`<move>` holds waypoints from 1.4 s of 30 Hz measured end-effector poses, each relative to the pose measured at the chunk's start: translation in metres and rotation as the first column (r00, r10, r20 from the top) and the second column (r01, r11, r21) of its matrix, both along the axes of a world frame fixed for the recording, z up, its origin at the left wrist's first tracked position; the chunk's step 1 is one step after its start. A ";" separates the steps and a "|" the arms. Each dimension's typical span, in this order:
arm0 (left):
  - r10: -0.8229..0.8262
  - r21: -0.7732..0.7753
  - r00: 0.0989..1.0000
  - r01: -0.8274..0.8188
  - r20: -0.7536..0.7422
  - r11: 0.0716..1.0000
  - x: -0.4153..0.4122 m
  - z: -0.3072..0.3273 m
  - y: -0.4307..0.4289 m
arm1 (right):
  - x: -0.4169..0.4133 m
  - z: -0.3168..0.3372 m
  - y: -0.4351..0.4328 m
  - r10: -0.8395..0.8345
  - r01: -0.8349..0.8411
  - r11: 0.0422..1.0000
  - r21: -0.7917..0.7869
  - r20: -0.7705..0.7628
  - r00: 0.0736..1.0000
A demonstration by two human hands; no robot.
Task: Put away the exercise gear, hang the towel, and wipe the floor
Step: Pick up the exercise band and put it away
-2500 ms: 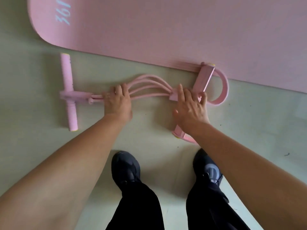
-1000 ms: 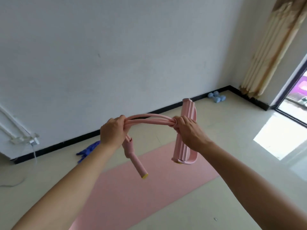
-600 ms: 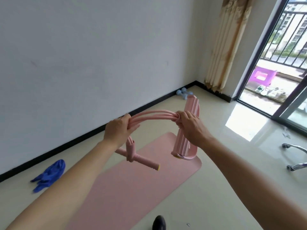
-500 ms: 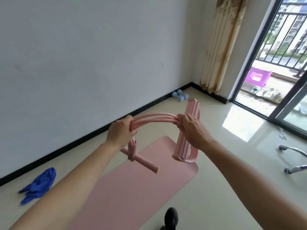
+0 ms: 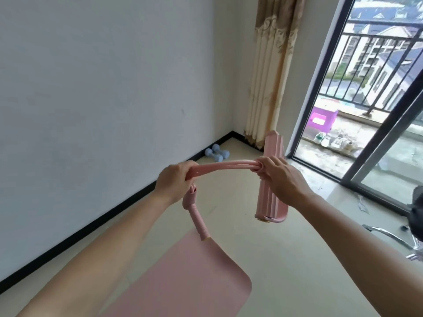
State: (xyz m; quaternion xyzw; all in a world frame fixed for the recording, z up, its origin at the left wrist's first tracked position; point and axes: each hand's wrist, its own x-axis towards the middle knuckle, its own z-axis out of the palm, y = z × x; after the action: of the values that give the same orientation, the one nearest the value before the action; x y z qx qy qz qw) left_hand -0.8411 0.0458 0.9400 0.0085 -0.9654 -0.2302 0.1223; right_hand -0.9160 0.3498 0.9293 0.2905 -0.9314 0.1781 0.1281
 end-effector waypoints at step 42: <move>0.379 0.390 0.725 -0.650 0.575 0.652 -0.879 -0.252 -0.226 | -0.975 -0.226 -0.325 0.165 -0.378 0.894 0.241 0.606 0.778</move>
State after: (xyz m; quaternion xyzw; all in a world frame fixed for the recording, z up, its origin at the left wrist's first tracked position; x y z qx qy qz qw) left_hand -1.7202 -0.1807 0.6878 0.3786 -0.8063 -0.4520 -0.0477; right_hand -1.8914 0.0247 0.7030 0.3750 -0.8898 0.1053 -0.2377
